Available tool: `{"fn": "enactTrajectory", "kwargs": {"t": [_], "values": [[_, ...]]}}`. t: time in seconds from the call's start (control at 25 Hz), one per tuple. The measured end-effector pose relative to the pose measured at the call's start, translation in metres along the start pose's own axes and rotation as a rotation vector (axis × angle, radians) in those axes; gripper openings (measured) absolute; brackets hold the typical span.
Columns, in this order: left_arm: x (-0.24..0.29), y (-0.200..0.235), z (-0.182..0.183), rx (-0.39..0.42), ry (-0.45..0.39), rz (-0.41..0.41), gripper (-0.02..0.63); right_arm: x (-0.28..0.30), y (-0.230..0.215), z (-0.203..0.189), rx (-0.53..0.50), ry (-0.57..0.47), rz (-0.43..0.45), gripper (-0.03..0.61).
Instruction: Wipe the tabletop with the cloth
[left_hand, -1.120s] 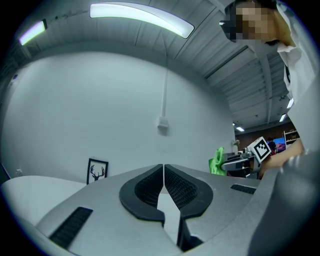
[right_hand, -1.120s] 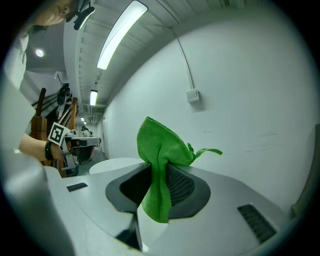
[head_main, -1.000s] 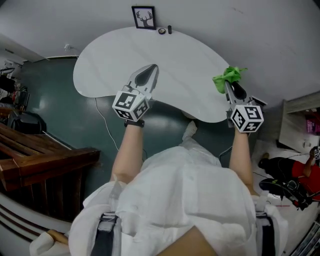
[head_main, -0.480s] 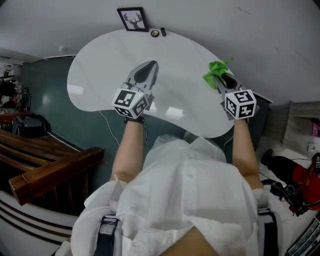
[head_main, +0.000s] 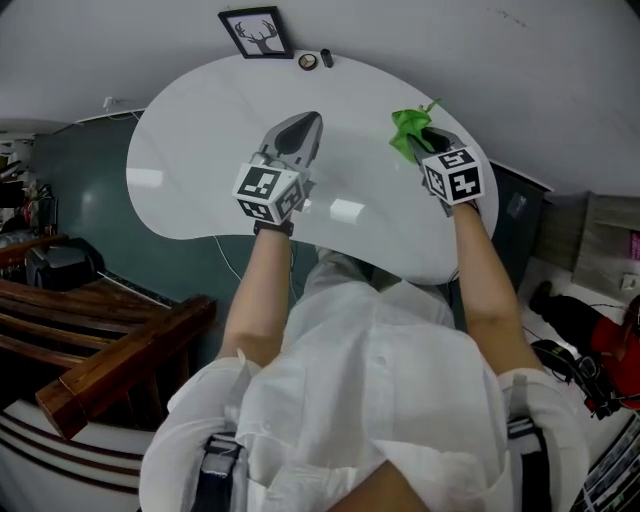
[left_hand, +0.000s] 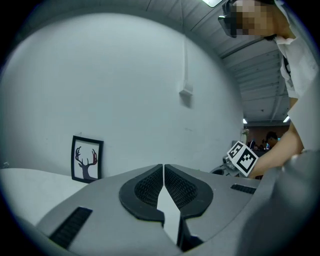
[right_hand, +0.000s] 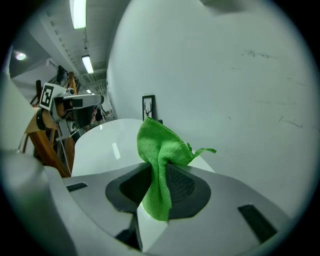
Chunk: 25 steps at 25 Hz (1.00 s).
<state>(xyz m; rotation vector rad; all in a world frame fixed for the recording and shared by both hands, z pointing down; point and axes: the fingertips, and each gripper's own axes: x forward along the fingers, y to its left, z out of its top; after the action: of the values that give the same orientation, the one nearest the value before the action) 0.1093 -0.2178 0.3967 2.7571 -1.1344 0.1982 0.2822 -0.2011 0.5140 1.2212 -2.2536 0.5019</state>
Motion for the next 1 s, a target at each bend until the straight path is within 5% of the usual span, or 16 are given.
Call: {"fn": "enactTrajectory", "kwargs": {"t": [0.32, 0.48, 1.0], "values": [[0.007, 0.057, -0.025, -0.029, 0.048, -0.031, 0.020, 0.083, 0.015, -0.012, -0.022, 0.167, -0.021, 0.091], [0.008, 0.074, -0.035, -0.049, 0.060, -0.046, 0.020, 0.104, 0.017, -0.008, -0.039, 0.181, -0.056, 0.198], [0.031, 0.081, -0.054, -0.085, 0.089, -0.106, 0.020, 0.118, 0.008, -0.036, -0.046, 0.272, -0.111, 0.174]]}}
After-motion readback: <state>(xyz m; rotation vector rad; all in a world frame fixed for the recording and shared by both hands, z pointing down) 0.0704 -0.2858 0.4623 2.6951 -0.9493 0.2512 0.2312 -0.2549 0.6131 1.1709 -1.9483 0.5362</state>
